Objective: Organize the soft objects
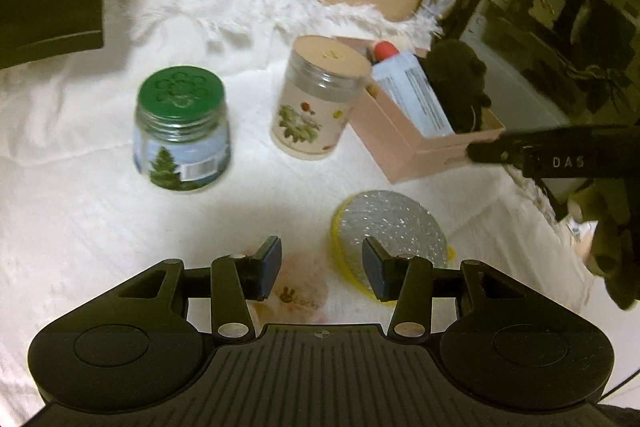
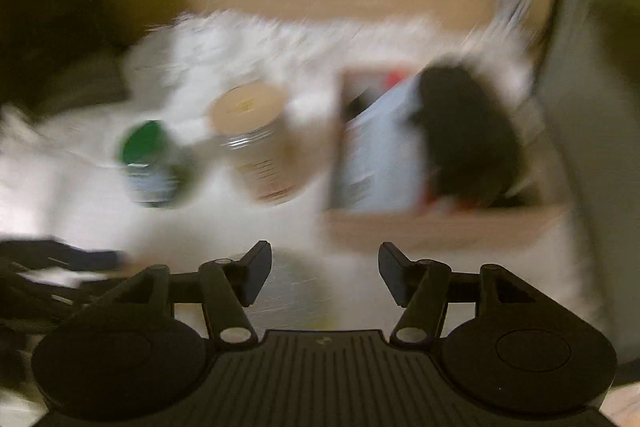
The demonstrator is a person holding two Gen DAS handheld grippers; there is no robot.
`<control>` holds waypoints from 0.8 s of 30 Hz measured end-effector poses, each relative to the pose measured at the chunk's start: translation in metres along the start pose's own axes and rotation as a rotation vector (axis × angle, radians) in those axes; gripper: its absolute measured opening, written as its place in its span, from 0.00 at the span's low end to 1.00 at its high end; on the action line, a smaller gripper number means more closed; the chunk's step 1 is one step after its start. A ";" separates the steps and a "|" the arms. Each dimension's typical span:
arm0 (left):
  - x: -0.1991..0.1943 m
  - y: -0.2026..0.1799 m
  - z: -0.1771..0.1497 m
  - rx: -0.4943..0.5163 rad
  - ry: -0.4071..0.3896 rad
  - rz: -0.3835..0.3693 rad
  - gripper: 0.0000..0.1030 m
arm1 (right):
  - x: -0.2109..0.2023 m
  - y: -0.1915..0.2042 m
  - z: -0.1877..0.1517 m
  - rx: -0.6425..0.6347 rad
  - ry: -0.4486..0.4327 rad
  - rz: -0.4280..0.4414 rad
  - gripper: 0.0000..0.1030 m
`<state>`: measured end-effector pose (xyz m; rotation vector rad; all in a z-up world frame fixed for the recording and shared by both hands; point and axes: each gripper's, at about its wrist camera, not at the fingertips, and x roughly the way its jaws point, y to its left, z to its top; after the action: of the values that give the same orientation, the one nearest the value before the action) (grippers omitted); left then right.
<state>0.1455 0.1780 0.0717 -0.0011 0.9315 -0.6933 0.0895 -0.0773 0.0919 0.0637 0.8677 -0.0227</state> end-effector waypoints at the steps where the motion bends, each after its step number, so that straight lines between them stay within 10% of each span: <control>1: 0.000 -0.001 -0.001 0.004 0.001 -0.006 0.47 | -0.005 0.001 -0.006 -0.049 -0.052 -0.082 0.64; 8: -0.001 0.003 -0.005 -0.008 0.006 0.012 0.47 | -0.008 -0.004 -0.063 -0.286 -0.248 -0.402 0.75; 13: -0.018 0.022 -0.021 -0.087 -0.047 0.097 0.47 | 0.005 -0.020 -0.077 -0.089 -0.106 -0.154 0.75; 19: -0.028 0.061 -0.050 -0.362 -0.104 0.151 0.47 | 0.032 -0.021 -0.096 -0.076 -0.027 -0.083 0.78; 24: -0.021 0.039 -0.048 -0.271 -0.090 0.097 0.48 | 0.030 -0.035 -0.111 0.059 -0.042 -0.046 0.97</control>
<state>0.1234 0.2342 0.0464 -0.2243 0.9269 -0.4694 0.0229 -0.1044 -0.0039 0.0985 0.8263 -0.0922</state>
